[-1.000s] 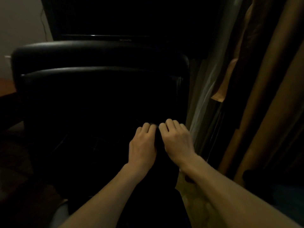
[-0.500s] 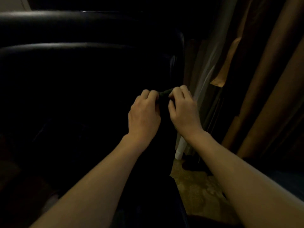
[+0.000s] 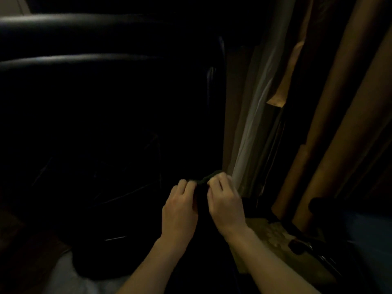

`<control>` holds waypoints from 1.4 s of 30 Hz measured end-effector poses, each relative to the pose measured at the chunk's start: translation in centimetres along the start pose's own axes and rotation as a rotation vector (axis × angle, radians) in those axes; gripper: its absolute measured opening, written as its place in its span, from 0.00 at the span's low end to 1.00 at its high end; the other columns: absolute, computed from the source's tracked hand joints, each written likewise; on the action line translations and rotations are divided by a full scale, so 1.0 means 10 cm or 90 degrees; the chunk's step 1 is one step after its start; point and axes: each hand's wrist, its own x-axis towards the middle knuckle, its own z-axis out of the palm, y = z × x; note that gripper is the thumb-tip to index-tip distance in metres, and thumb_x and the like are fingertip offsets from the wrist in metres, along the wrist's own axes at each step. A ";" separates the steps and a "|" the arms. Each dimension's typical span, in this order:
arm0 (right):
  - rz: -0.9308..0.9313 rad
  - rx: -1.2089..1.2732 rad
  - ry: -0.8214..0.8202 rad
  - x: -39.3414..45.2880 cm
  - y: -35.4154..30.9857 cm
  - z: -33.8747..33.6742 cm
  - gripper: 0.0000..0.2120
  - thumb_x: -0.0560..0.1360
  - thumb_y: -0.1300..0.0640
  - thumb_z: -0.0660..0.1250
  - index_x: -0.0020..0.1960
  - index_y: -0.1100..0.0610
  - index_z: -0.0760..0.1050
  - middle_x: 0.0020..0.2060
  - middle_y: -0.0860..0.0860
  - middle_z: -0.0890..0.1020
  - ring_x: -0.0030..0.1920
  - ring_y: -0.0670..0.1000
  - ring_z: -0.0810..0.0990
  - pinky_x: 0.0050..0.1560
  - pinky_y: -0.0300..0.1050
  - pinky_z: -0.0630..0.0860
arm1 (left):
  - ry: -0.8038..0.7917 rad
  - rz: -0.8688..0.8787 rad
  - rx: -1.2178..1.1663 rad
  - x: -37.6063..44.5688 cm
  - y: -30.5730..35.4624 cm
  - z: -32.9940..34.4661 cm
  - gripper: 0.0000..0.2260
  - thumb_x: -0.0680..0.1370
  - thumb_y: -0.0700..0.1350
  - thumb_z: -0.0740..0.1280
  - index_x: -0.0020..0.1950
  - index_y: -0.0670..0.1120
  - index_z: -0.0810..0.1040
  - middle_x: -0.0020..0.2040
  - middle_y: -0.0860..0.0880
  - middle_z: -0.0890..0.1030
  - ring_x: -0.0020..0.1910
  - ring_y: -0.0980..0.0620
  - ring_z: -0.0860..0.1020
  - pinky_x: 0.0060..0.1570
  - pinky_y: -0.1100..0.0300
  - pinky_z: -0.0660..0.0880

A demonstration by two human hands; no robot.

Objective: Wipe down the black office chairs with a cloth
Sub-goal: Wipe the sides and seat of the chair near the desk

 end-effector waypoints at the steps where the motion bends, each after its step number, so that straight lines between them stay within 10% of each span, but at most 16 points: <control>1: -0.010 -0.013 -0.018 -0.07 0.00 0.01 0.02 0.76 0.62 0.58 0.46 0.56 0.67 0.43 0.53 0.72 0.44 0.53 0.73 0.42 0.44 0.76 | -0.014 -0.008 -0.005 -0.06 -0.03 0.04 0.17 0.70 0.33 0.72 0.55 0.46 0.77 0.48 0.51 0.75 0.44 0.50 0.76 0.38 0.65 0.69; 12: -0.020 0.033 0.022 1.05 -0.28 -0.45 0.02 0.77 0.63 0.62 0.50 0.61 0.72 0.48 0.56 0.74 0.47 0.54 0.75 0.42 0.44 0.73 | 0.170 0.036 -0.028 0.75 0.24 -0.70 0.07 0.77 0.36 0.64 0.53 0.42 0.78 0.49 0.45 0.76 0.45 0.47 0.76 0.43 0.57 0.73; 42: -0.055 -0.132 -0.046 1.58 -1.13 0.00 0.07 0.77 0.61 0.64 0.54 0.59 0.73 0.49 0.56 0.77 0.49 0.58 0.77 0.38 0.45 0.68 | 0.139 -0.001 0.159 0.96 -0.49 -1.30 0.11 0.78 0.37 0.63 0.59 0.44 0.70 0.57 0.45 0.72 0.54 0.44 0.73 0.39 0.59 0.65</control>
